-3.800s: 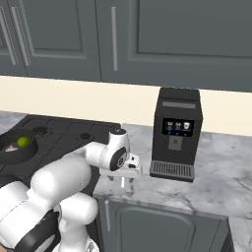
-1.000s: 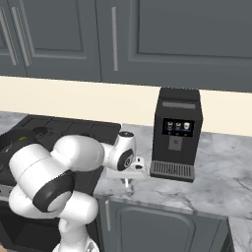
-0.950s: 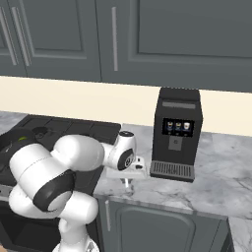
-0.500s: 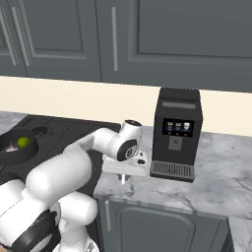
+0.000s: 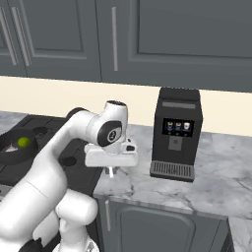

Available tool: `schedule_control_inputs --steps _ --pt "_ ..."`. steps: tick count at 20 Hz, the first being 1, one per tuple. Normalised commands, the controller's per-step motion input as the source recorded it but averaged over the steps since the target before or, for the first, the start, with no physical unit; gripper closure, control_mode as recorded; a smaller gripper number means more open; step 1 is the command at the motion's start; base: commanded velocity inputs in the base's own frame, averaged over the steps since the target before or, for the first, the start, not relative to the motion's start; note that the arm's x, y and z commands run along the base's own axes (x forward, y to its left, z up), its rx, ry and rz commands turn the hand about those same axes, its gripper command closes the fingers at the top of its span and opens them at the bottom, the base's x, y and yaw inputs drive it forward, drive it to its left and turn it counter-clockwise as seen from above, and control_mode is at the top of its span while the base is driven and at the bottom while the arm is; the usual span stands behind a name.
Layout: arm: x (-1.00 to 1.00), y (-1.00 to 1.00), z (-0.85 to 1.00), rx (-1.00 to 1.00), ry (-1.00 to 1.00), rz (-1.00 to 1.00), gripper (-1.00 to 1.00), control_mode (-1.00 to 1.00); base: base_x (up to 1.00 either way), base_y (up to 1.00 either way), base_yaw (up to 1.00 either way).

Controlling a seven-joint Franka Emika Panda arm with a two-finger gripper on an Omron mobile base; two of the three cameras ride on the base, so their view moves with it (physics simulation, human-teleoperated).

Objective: Put the garlic and lime in the pot. Retrieve the spatula and lightly stir the vegetables in the pot.

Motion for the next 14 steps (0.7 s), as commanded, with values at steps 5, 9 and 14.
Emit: schedule_control_inputs --steps 5,9,14 --pt "-0.50 0.00 0.32 0.00 -0.17 0.03 1.00 -1.00 0.00 0.00 0.00" --pt "0.00 0.00 0.00 0.00 0.00 0.00 1.00 -1.00 0.00 0.00 0.00" --pt "0.00 0.00 0.00 0.00 0.00 0.00 1.00 1.00 -0.11 0.04 0.00"
